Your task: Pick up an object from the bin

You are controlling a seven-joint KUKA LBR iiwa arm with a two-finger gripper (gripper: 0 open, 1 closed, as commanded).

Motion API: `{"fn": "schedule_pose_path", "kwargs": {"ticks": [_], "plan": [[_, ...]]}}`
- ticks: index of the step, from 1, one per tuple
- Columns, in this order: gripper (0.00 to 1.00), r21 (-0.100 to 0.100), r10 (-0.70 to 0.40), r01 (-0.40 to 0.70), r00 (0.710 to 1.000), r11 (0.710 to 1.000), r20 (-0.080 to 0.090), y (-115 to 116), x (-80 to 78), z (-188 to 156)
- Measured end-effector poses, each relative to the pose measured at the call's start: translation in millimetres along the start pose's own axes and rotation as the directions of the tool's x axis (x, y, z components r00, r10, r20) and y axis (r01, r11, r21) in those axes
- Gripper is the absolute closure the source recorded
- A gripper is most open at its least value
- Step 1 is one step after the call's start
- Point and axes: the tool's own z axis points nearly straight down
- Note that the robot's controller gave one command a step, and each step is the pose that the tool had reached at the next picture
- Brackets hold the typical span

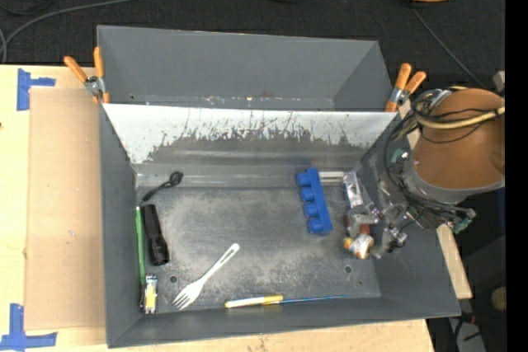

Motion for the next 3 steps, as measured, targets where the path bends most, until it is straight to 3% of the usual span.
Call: {"fn": "schedule_pose_path", "kwargs": {"ticks": [1,2,3], "plan": [[1.00,0.001,0.011,-0.011,1.000,1.000,0.001,24.8,-10.0,-65.7],[1.00,-0.008,0.024,-0.024,1.000,1.000,-0.005,26.0,-3.9,-78.8],[1.00,0.003,0.003,-0.003,1.000,1.000,0.004,27.2,-0.7,-41.2]]}}
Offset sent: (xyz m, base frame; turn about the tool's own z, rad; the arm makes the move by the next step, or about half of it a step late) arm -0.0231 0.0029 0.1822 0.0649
